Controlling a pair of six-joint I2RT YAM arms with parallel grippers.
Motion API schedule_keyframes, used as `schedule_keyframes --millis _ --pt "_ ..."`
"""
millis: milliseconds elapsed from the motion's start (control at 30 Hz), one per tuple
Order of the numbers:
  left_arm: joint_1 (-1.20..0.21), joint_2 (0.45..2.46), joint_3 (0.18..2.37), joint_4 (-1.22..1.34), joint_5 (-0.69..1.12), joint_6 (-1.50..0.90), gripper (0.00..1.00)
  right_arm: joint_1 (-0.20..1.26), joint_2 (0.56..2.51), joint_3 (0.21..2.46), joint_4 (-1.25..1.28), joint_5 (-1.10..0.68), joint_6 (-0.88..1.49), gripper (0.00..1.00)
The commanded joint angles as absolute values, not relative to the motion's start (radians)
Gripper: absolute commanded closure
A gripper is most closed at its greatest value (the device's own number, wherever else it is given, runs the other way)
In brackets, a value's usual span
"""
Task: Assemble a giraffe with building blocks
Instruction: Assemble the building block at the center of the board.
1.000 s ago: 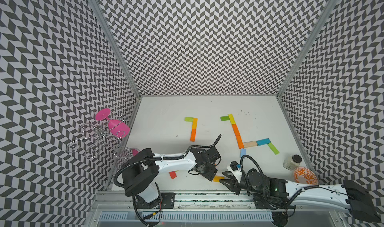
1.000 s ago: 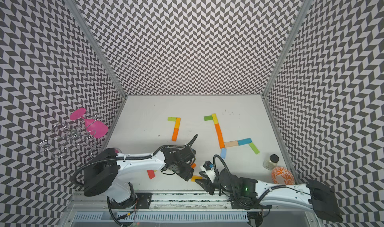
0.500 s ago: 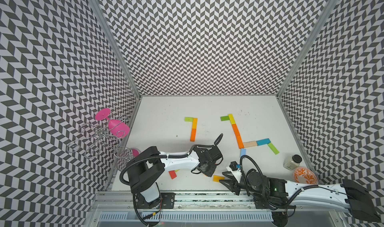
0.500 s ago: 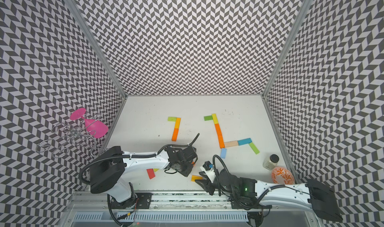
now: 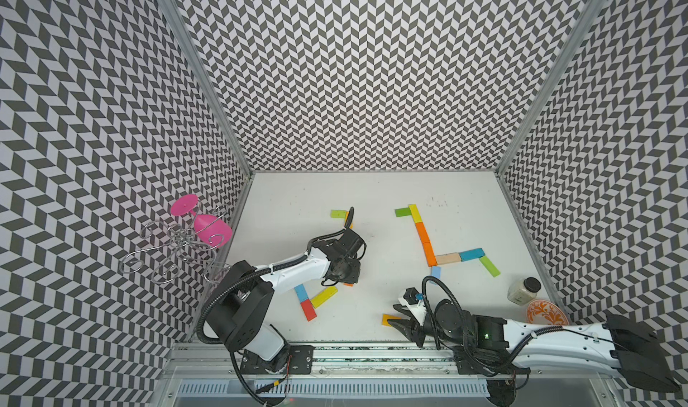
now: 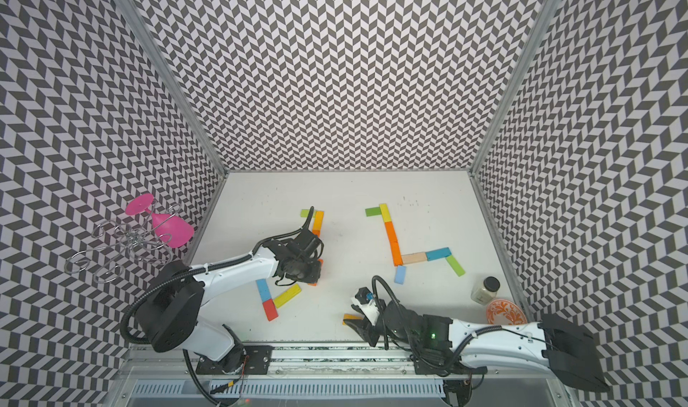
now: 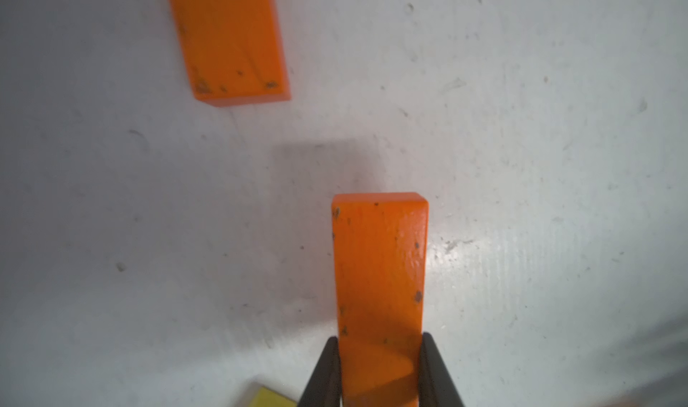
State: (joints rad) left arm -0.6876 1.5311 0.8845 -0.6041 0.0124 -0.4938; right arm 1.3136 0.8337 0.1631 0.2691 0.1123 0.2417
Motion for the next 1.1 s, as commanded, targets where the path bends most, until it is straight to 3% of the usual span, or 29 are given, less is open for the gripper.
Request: schedule_keyframes --millis 0,267,700,767,833,900,1067 --pt "-0.629 1.528 0.899 -0.619 0.012 -0.456 0.79 1.319 0.851 0.184 0.365 0.121 0.205 0.54" --pt "-0.540 1.567 0.904 -0.617 0.004 -0.410 0.78 1.319 0.856 0.186 0.381 0.146 0.178 0.54" --pt "-0.548 1.619 0.901 -0.589 0.034 -0.410 0.75 1.319 0.853 0.176 0.391 0.156 0.171 0.54" --pt "-0.548 1.625 0.904 -0.587 0.035 -0.410 0.68 1.319 0.854 0.176 0.392 0.158 0.167 0.54" --pt "-0.549 1.626 0.909 -0.588 0.035 -0.410 0.54 1.319 0.857 0.178 0.393 0.159 0.164 0.54" --pt "-0.549 1.626 0.917 -0.590 0.032 -0.409 0.51 1.319 0.860 0.179 0.394 0.159 0.163 0.54" --pt "-0.550 1.637 0.927 -0.591 0.037 -0.407 0.63 1.319 0.861 0.179 0.396 0.160 0.163 0.54"
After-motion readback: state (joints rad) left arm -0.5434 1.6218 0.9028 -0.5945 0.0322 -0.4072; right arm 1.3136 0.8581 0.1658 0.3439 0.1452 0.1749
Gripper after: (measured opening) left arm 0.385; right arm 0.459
